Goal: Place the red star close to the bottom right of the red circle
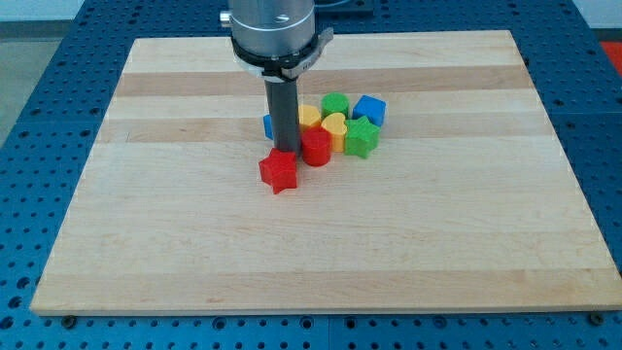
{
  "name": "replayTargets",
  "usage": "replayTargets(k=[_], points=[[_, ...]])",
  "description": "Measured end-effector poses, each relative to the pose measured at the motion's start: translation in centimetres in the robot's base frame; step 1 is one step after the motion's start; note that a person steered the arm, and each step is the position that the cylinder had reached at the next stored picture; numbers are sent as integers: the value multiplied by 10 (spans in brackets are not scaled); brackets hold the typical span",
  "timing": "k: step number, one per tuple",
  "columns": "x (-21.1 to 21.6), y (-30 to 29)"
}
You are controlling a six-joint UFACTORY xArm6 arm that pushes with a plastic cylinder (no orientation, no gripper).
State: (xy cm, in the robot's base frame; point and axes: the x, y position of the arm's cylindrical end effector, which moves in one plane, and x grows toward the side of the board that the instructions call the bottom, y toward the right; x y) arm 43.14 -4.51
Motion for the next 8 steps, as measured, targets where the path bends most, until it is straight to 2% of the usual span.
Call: replayTargets(k=[1, 3, 4, 5, 8], points=[[-4, -14], [-5, -93], [22, -97], [53, -79], [43, -18]])
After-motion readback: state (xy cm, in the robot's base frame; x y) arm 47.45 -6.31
